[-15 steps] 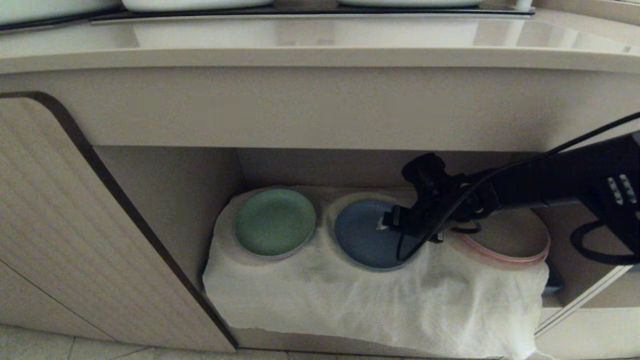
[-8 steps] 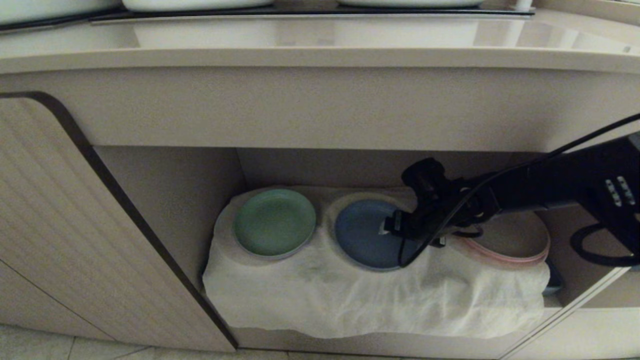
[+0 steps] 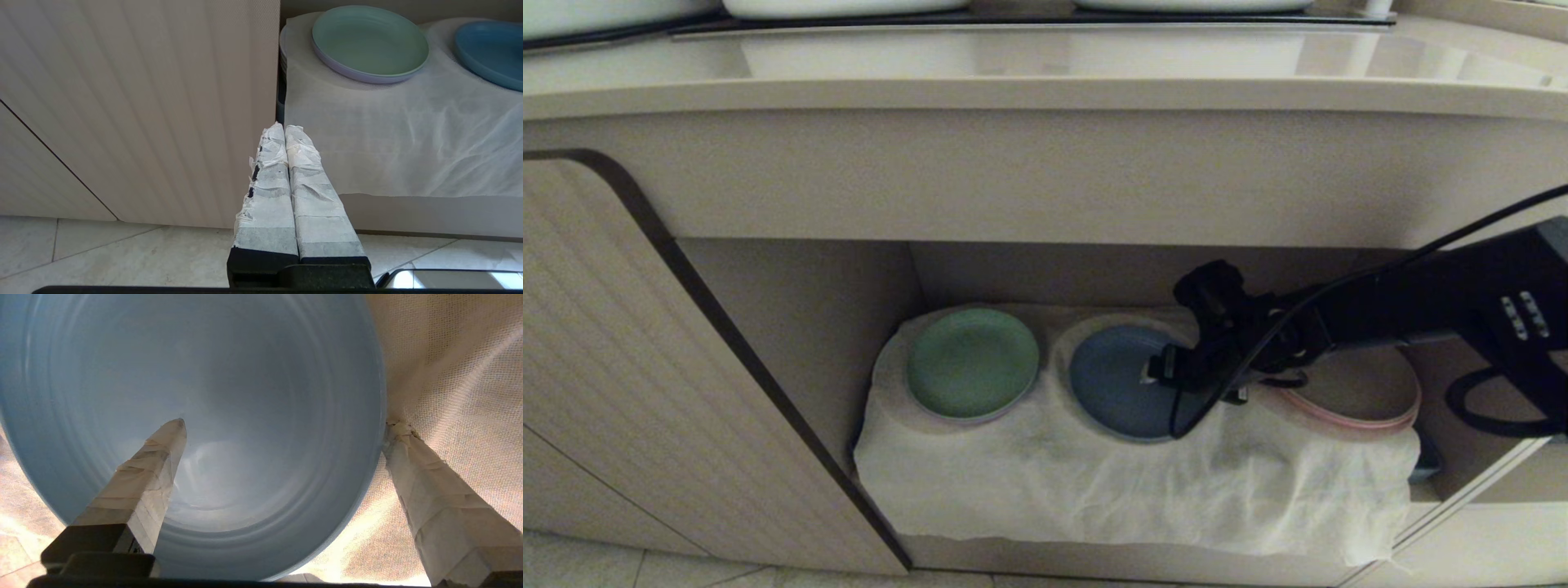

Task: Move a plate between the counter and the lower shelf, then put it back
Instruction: Pick up the plate in the cupboard

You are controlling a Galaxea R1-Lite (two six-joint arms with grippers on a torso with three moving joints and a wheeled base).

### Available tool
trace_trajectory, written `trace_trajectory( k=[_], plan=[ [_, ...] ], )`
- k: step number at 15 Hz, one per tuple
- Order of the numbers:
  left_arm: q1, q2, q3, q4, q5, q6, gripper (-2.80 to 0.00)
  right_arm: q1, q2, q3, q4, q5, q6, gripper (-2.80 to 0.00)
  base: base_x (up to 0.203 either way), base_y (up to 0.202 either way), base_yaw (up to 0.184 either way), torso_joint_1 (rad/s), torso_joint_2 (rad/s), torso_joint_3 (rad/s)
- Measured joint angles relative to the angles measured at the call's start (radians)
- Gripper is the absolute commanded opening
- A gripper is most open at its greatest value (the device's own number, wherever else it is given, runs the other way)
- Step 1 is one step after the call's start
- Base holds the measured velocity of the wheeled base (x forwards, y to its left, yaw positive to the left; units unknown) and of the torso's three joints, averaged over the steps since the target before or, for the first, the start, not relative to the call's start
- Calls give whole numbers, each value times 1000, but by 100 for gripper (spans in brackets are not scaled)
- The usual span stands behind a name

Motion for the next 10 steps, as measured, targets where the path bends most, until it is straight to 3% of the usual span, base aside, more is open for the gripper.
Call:
trace_trajectory(
  k=[3, 4, 10],
  plan=[
    [0, 0, 0, 0, 0, 0, -280, 4, 3, -1, -1, -1, 0, 0, 0, 0, 0, 0, 0, 0],
    [0, 0, 0, 0, 0, 0, -280, 4, 3, -1, -5, -2, 0, -280, 0, 0, 0, 0, 0, 0],
    [0, 0, 0, 0, 0, 0, -280, 4, 11, -4, -14, -2, -1, -280, 0, 0, 0, 0, 0, 0]
  ],
)
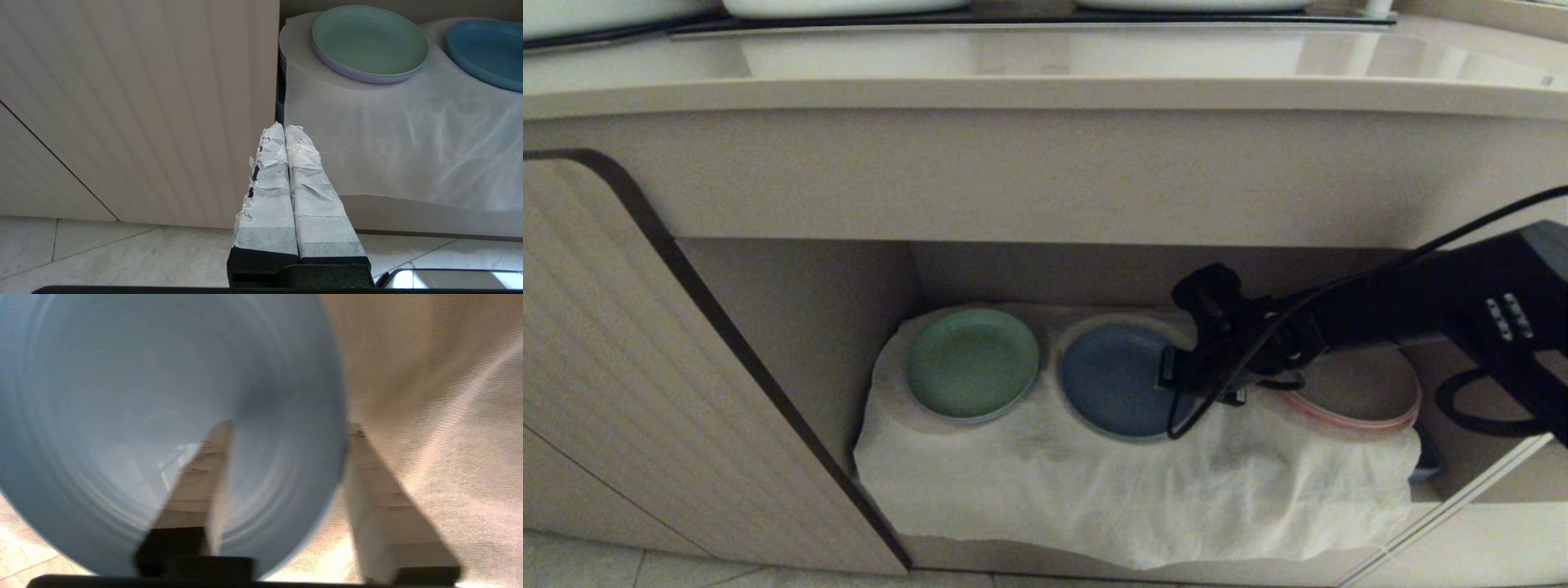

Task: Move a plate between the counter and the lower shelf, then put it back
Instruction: Pick up the plate in the cupboard

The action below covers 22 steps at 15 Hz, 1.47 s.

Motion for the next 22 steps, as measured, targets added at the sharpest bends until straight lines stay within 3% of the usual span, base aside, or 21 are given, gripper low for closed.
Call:
trace_trajectory(
  k=[11, 22],
  plan=[
    [0, 0, 0, 0, 0, 0, -280, 0, -18, 16, 13, -9, -1, -280, 0, 0, 0, 0, 0, 0],
    [0, 0, 0, 0, 0, -1, -280, 0, -135, 185, 42, -1, -46, -280, 0, 0, 0, 0, 0, 0]
  ],
)
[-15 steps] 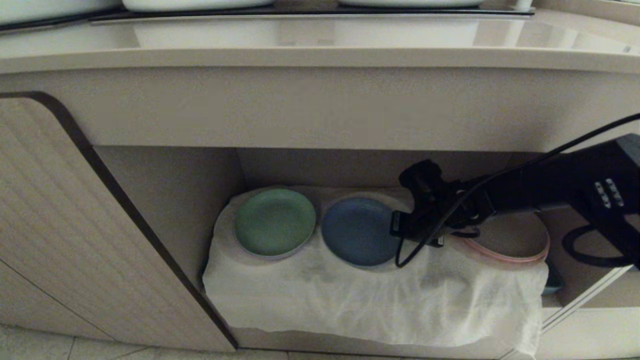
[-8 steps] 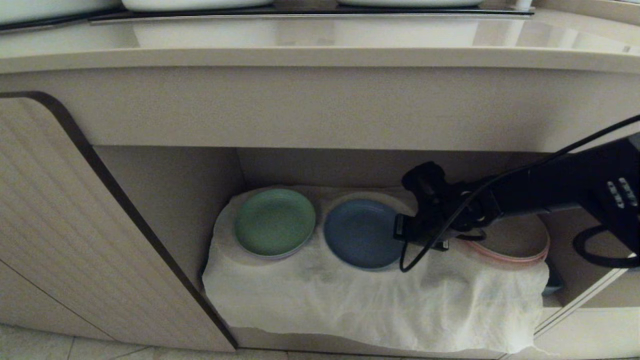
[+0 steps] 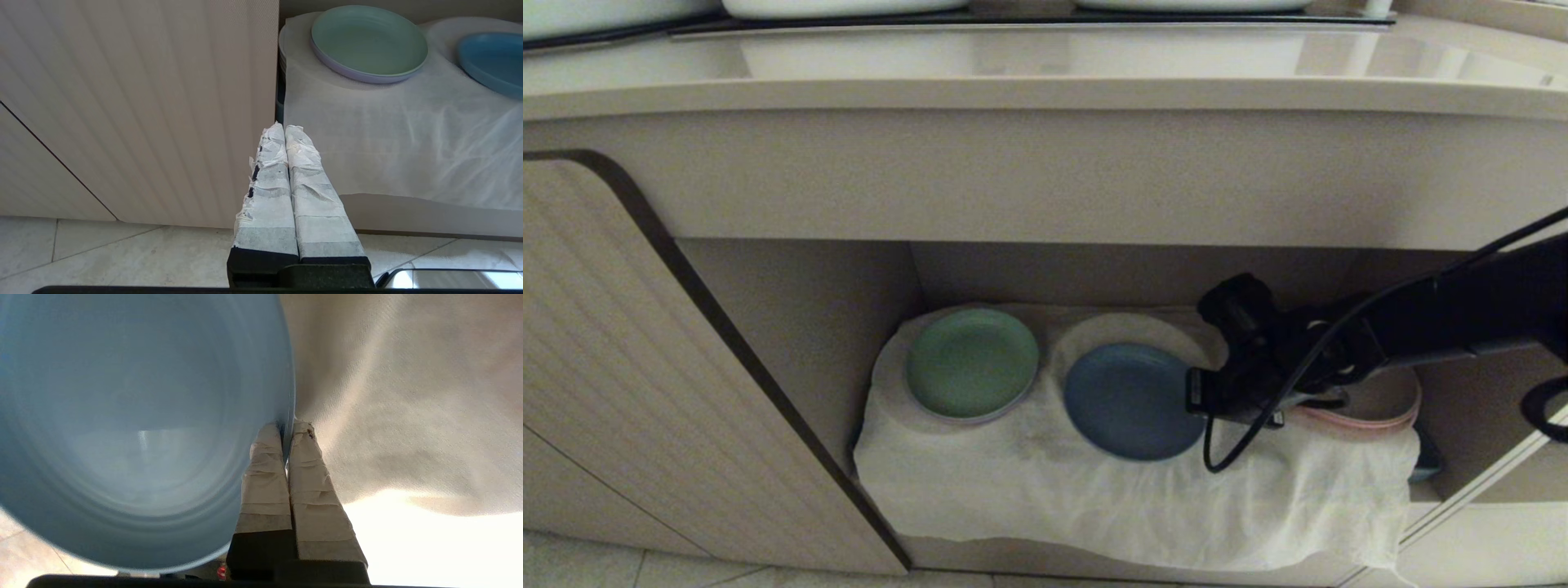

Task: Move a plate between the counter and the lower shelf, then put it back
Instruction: Pick up the plate in the cupboard

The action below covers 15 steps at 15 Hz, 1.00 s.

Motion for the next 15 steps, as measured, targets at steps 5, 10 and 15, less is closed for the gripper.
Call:
trace_trajectory(
  k=[5, 10, 15],
  plan=[
    [0, 0, 0, 0, 0, 1, -280, 0, -73, 79, 5, 11, -28, -280, 0, 0, 0, 0, 0, 0],
    [0, 0, 0, 0, 0, 1, -280, 0, -138, 142, 3, 14, -30, -280, 0, 0, 0, 0, 0, 0],
    [0, 0, 0, 0, 0, 1, -280, 0, -210, 213, 2, 40, -26, -280, 0, 0, 0, 0, 0, 0]
  ],
)
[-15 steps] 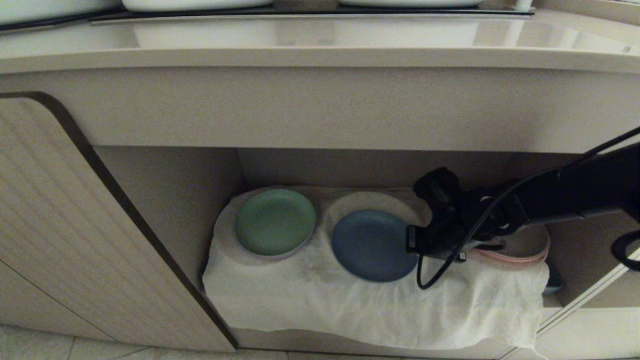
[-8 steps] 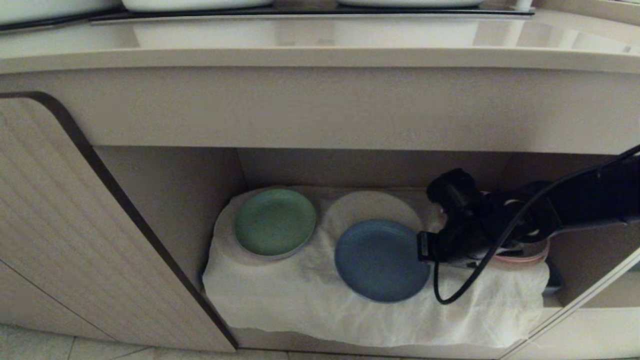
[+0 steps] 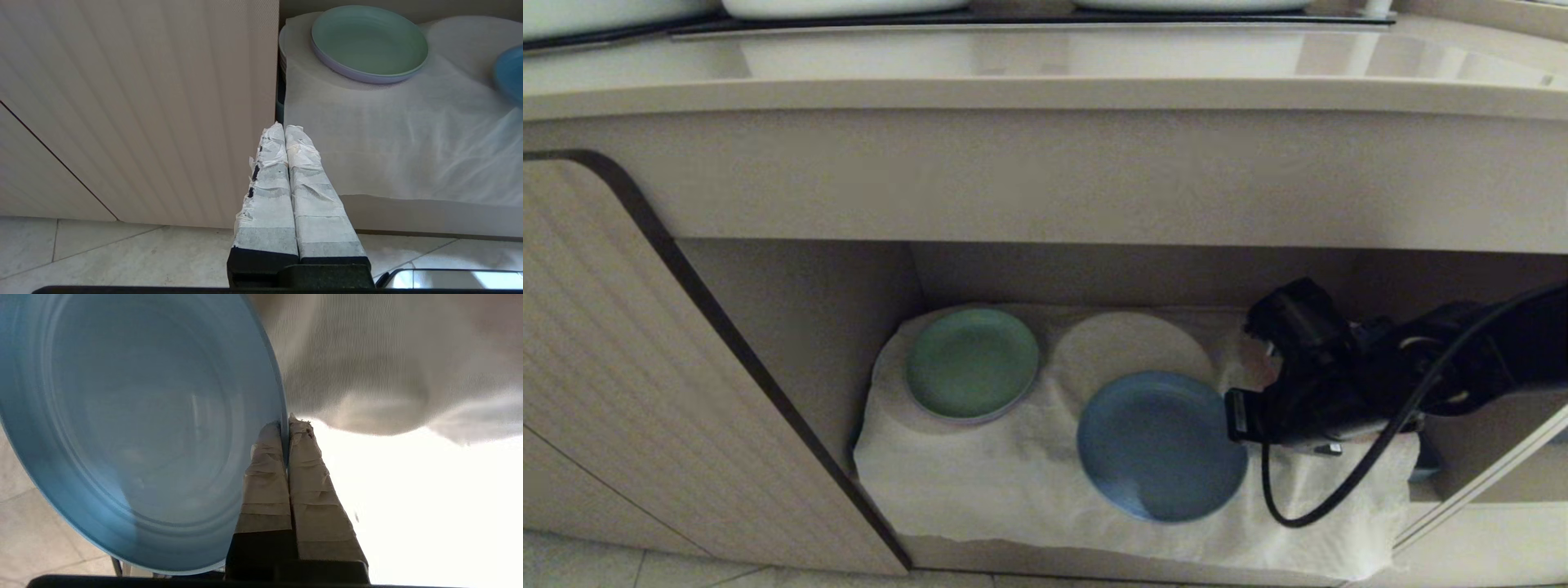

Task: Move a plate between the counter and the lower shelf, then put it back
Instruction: Pick up the plate in the cupboard, then put the plate

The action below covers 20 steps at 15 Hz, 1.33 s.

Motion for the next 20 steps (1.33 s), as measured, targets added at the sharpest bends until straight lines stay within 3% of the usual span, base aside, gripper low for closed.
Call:
trace_trajectory(
  k=[12, 20],
  plan=[
    [0, 0, 0, 0, 0, 0, -280, -13, -207, 216, 1, 7, 4, -280, 0, 0, 0, 0, 0, 0],
    [0, 0, 0, 0, 0, 0, -280, -100, -379, 367, 4, 5, 5, -280, 0, 0, 0, 0, 0, 0]
  ],
)
